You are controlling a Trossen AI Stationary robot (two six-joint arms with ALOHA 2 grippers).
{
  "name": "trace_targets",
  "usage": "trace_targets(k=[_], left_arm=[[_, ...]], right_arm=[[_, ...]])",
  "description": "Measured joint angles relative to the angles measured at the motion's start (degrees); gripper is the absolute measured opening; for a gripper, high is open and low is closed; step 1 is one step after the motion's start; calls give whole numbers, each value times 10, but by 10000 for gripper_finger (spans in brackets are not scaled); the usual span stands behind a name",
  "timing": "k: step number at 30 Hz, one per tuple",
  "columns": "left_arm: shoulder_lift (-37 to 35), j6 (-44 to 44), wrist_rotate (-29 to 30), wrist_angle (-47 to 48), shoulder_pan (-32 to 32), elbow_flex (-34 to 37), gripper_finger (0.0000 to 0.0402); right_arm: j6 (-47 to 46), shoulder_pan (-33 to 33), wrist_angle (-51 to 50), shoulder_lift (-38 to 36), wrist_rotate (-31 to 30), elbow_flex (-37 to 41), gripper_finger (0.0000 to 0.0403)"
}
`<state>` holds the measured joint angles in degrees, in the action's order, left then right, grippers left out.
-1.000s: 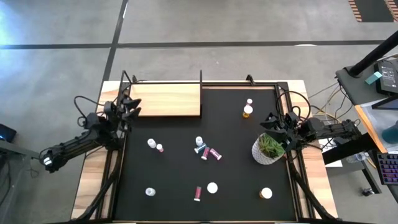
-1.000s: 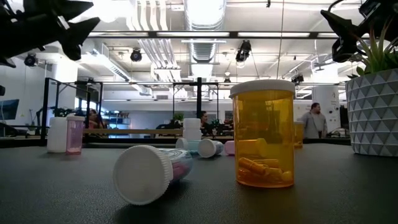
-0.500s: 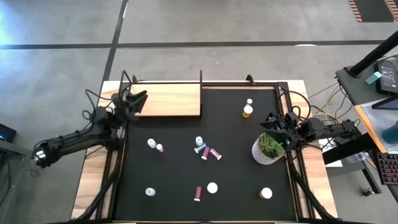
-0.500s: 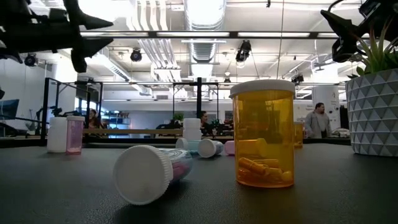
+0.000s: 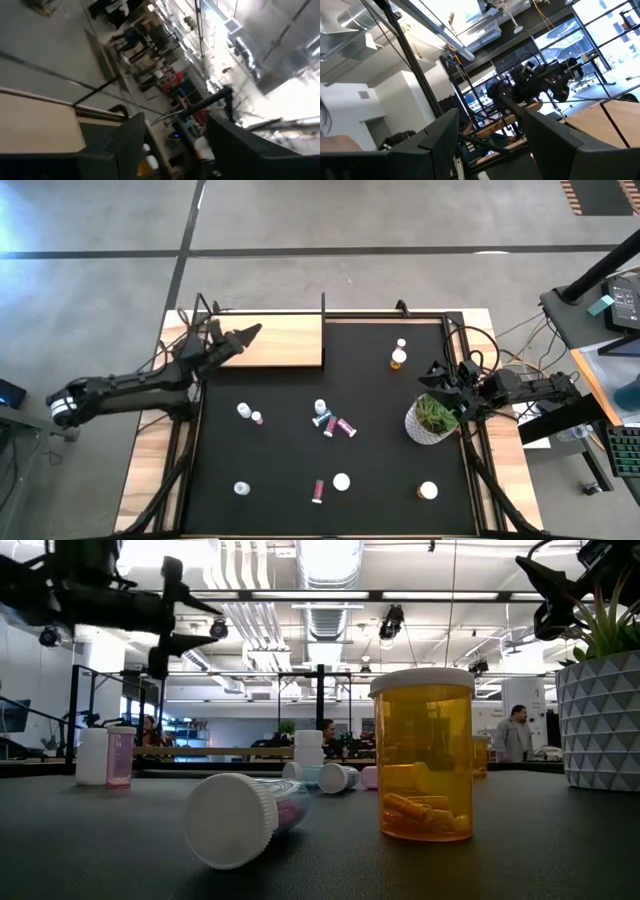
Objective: Pick and place medicine bottles onto shelf by color
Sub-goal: Put the top left white pill bottle into the shelf
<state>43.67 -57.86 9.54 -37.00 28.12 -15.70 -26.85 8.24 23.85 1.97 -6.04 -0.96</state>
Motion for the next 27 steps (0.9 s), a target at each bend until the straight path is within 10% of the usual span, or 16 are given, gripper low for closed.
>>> trace_targets(k=[13, 27], left_arm=[[151, -140, -33, 26, -16, -73, 196], [170, -275, -34, 479, -56, -256, 196]], right_arm=[[0, 0, -1, 0, 0, 0, 212], [0, 0, -1, 0, 0, 0, 212]])
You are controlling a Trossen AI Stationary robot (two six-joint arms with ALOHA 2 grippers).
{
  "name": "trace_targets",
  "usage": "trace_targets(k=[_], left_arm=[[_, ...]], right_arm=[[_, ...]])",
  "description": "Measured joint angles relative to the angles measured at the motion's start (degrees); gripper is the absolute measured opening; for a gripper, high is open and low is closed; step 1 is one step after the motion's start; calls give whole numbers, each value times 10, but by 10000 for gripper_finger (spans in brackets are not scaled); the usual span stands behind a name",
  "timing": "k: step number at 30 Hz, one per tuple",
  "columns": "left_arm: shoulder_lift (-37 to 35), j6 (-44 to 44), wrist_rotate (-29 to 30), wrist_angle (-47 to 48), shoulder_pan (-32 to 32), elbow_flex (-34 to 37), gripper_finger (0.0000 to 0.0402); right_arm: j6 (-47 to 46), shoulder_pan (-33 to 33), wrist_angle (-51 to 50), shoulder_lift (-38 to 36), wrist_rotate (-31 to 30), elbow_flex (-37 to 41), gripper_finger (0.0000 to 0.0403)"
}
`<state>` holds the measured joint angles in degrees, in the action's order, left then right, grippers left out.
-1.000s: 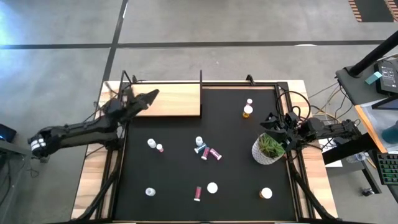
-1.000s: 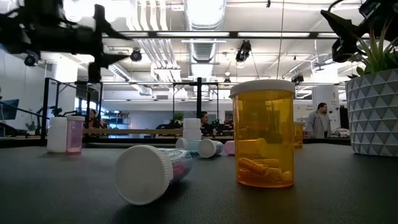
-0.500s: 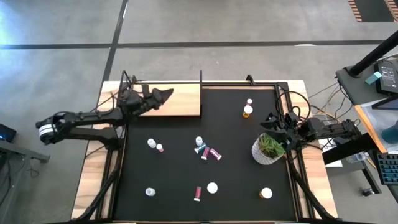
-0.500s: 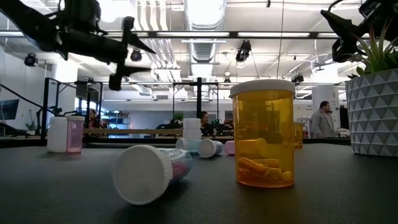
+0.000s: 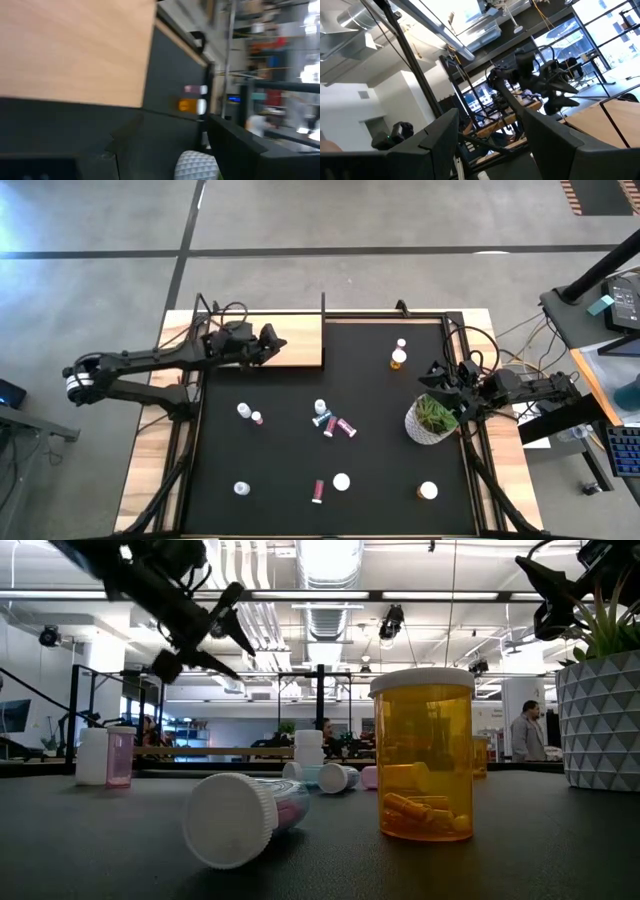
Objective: Pick and place medicine bottles onto shelf by color
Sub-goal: Put the top left white pill bottle into the shelf
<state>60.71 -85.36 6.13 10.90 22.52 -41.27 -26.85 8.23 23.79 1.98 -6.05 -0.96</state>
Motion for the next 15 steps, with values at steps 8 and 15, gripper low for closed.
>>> trace_targets(k=[8, 15], left_arm=[[0, -36, -1, 244, -2, -96, 196], [0, -91, -41, 294, -5, -77, 196]], right_arm=[[0, 0, 0, 0, 0, 0, 212], [0, 0, 0, 0, 0, 0, 212]])
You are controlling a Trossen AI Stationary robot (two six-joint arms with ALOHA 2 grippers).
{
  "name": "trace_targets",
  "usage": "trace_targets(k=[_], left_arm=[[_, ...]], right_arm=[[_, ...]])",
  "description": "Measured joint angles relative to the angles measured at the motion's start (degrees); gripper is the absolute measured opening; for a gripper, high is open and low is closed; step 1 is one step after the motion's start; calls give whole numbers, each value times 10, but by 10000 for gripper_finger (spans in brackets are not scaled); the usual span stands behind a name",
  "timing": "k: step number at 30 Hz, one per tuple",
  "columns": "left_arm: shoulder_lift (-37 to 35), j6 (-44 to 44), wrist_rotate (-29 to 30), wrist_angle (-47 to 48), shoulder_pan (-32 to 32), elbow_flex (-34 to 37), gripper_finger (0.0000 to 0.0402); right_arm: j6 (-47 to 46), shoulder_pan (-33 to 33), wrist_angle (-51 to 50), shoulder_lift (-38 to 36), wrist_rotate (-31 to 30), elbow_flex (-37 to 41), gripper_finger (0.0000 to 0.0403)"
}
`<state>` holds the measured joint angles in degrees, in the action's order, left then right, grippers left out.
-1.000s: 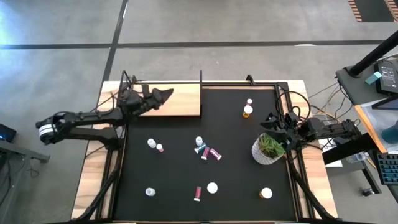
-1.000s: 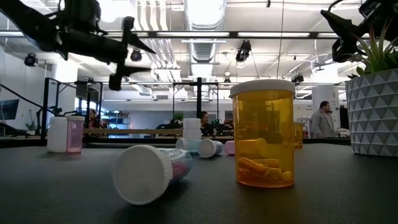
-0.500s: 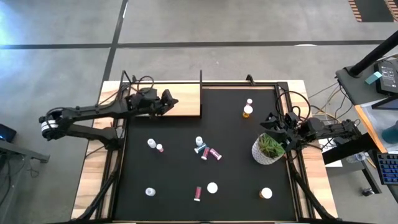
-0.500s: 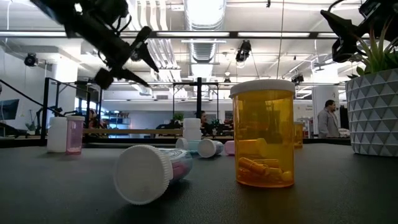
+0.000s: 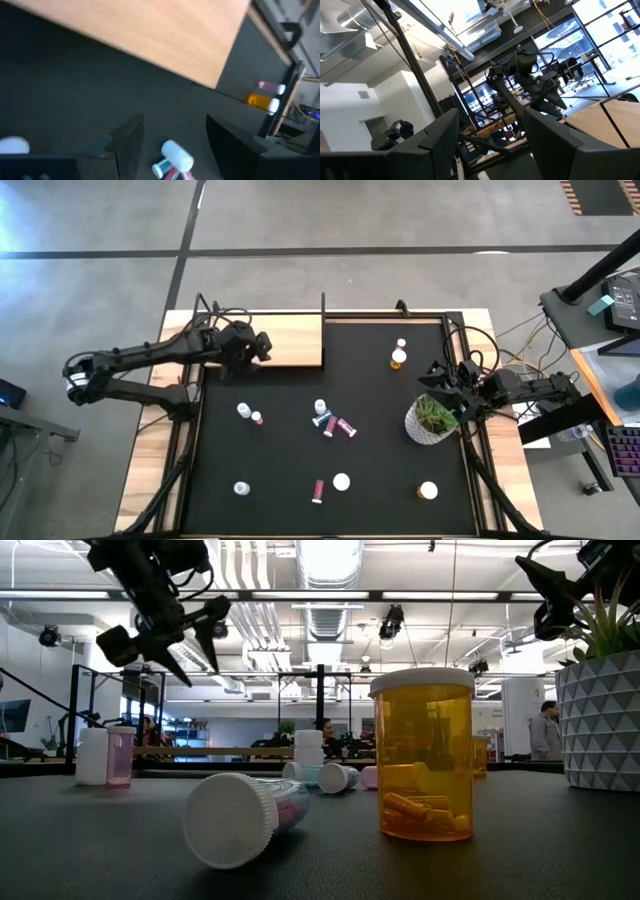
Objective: Pick and place medicine bottles onto shelf by color
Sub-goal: Put the top left white pill bottle into the shelf
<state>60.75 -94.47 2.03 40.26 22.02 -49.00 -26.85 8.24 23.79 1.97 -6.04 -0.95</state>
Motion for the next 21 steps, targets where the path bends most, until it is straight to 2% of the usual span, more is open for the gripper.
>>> trace_targets(k=[7, 12, 15, 21], left_arm=[[0, -102, -40, 68, 0, 2, 196], [0, -161, -126, 152, 0, 2, 196], [0, -174, -154, 191, -1, 2, 196], [19, -178, -165, 217, -5, 2, 196]], right_arm=[[0, 0, 0, 0, 0, 0, 212], [0, 0, 0, 0, 0, 0, 212], [0, 0, 0, 0, 0, 0, 212], [0, 0, 0, 0, 0, 0, 212]])
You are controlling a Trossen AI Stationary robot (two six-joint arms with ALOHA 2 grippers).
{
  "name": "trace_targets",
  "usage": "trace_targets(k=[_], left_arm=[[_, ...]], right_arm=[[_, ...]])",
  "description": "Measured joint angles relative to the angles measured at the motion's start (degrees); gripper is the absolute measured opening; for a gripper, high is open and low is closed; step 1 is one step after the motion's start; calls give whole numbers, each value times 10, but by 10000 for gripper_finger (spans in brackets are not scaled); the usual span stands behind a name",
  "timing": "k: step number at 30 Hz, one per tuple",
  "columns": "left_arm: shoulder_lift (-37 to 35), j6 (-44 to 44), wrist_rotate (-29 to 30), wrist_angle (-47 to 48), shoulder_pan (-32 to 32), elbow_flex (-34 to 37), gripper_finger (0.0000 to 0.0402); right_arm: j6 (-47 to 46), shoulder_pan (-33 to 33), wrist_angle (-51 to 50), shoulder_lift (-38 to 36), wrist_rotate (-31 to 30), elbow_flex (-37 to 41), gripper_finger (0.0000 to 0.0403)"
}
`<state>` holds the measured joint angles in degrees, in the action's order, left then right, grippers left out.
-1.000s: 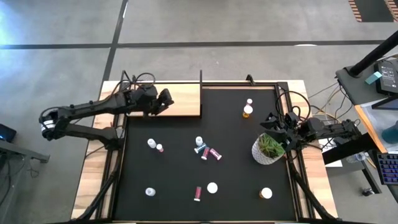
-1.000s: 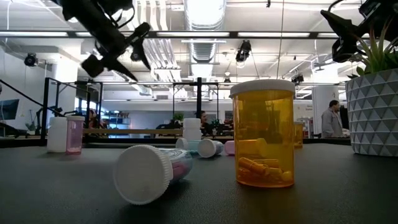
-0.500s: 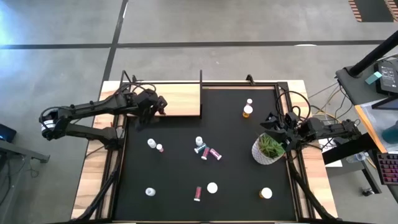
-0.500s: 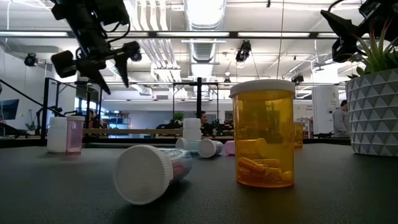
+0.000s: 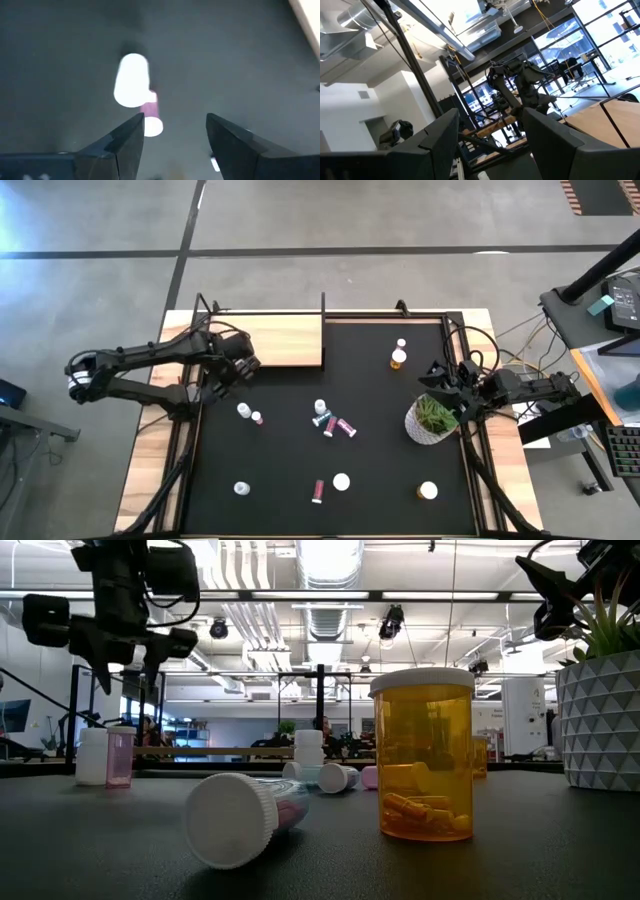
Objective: Pick and place medicine bottles onto shelf by color
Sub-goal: Put the top left white pill bottle into the shelf
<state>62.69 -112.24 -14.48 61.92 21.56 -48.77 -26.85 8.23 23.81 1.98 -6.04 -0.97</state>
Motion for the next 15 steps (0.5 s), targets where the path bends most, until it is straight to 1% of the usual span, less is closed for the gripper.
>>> trace_targets(k=[3, 10, 15], left_arm=[[25, 0, -29, 10, 0, 0, 196], [92, 2, -59, 11, -18, 0, 196], [115, 5, -61, 11, -33, -3, 196]], right_arm=[[0, 0, 0, 0, 0, 0, 212], [0, 0, 0, 0, 0, 0, 212], [0, 0, 0, 0, 0, 0, 212]])
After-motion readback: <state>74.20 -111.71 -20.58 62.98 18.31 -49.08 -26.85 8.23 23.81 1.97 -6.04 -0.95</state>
